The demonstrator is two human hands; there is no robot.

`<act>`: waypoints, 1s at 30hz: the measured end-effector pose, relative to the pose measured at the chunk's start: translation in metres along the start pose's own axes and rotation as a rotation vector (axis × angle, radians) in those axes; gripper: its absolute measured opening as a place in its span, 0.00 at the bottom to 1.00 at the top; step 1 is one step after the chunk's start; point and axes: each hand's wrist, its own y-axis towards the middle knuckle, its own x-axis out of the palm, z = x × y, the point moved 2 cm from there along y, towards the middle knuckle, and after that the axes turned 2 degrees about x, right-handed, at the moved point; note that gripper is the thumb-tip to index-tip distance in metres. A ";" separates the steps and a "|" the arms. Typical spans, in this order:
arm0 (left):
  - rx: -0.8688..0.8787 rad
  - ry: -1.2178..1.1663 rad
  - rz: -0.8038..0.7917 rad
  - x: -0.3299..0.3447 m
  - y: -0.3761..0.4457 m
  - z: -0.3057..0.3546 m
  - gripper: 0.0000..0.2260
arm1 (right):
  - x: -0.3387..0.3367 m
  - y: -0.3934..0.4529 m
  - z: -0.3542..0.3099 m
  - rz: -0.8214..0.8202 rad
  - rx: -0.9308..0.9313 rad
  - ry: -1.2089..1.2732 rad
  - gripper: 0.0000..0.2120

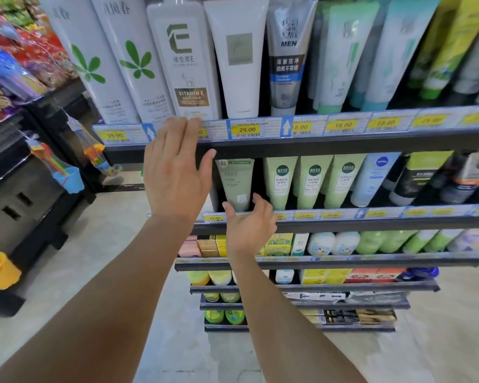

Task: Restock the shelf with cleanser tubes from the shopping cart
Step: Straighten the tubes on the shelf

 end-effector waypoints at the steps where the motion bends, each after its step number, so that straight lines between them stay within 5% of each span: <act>1: 0.002 -0.003 0.002 0.000 0.000 0.000 0.18 | -0.004 0.000 0.001 0.015 -0.002 0.015 0.33; 9: -0.007 0.003 0.001 0.002 0.000 0.001 0.19 | -0.045 0.028 0.012 0.299 0.155 0.211 0.24; 30: -0.016 0.054 -0.038 0.000 0.001 0.003 0.20 | -0.044 0.050 0.026 0.114 0.216 0.026 0.22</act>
